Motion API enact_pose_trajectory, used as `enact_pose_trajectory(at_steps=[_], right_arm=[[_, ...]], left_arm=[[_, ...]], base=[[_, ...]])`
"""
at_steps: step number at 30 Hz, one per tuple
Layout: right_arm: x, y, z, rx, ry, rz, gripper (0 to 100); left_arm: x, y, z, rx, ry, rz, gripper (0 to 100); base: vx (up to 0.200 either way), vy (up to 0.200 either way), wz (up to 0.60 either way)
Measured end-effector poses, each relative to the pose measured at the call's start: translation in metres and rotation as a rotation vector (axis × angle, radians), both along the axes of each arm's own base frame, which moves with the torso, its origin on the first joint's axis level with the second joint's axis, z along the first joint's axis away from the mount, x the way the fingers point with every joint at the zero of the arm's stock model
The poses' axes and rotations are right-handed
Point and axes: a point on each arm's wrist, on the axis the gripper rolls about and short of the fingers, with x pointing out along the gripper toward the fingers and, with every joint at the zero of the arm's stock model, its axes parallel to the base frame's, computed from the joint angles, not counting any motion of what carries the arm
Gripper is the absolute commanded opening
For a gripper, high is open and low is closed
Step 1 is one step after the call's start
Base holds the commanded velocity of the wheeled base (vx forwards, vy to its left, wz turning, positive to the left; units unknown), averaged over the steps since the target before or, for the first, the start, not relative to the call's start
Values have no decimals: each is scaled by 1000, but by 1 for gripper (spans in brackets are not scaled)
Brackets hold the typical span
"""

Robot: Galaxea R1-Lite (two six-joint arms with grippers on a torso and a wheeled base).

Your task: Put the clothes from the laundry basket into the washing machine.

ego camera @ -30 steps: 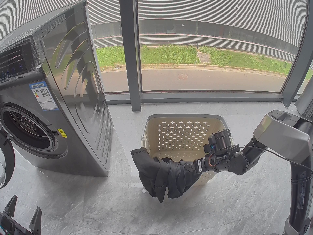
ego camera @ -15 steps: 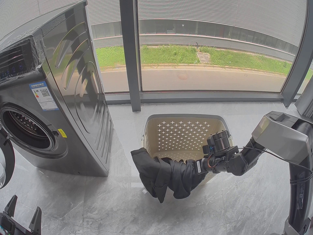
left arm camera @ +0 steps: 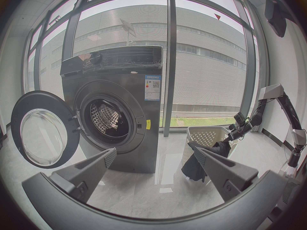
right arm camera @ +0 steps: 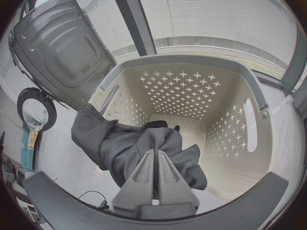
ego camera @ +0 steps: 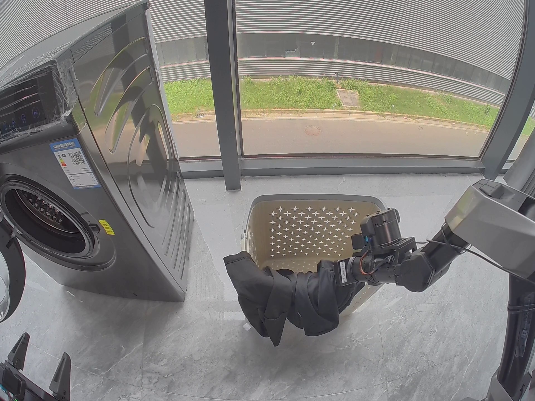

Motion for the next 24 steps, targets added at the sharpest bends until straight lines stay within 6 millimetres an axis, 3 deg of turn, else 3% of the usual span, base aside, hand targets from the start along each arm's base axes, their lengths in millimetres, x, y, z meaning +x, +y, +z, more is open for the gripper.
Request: enact_pose_trajectory(at_steps=[4,5,24], right_arm=[[-8,-1,7,7,-1,0,0],[-10,-2,7,6,1,1,100],[-11,-2,-16,-12,39,2,100]], left_arm=[[0,0,0,0,0,0,100],[0,0,0,0,0,0,100],[0,0,0,0,0,1,100]], base=[[0,0,0],[0,0,0],[0,0,0]])
